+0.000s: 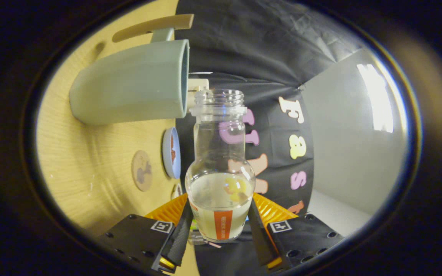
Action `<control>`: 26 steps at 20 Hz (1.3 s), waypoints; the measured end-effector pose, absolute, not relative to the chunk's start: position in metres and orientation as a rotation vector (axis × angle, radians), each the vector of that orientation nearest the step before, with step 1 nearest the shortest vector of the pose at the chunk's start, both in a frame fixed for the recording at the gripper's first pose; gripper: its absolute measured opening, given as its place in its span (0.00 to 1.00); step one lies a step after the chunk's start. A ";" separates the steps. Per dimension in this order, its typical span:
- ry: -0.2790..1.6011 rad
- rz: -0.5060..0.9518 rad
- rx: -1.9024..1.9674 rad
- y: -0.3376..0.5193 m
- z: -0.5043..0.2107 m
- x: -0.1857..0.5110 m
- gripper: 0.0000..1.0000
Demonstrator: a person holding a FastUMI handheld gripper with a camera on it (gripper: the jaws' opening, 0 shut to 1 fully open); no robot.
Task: Take the bottle from table, then pour the juice into the cup, finally place the bottle on the coaster
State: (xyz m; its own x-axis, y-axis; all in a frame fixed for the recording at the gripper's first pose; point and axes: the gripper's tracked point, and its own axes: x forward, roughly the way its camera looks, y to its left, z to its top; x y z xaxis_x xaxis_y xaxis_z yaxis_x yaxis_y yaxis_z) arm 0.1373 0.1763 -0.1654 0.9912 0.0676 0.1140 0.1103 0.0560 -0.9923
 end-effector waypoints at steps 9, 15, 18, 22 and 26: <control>0.207 0.161 -0.751 0.174 -0.213 0.126 0.76; 0.231 0.199 -0.468 0.184 -0.193 0.131 0.76; 0.217 0.211 -0.324 0.190 -0.182 0.143 0.76; 0.170 0.179 -0.185 0.186 -0.171 0.169 0.76; 0.162 0.178 -0.144 0.186 -0.177 0.189 0.76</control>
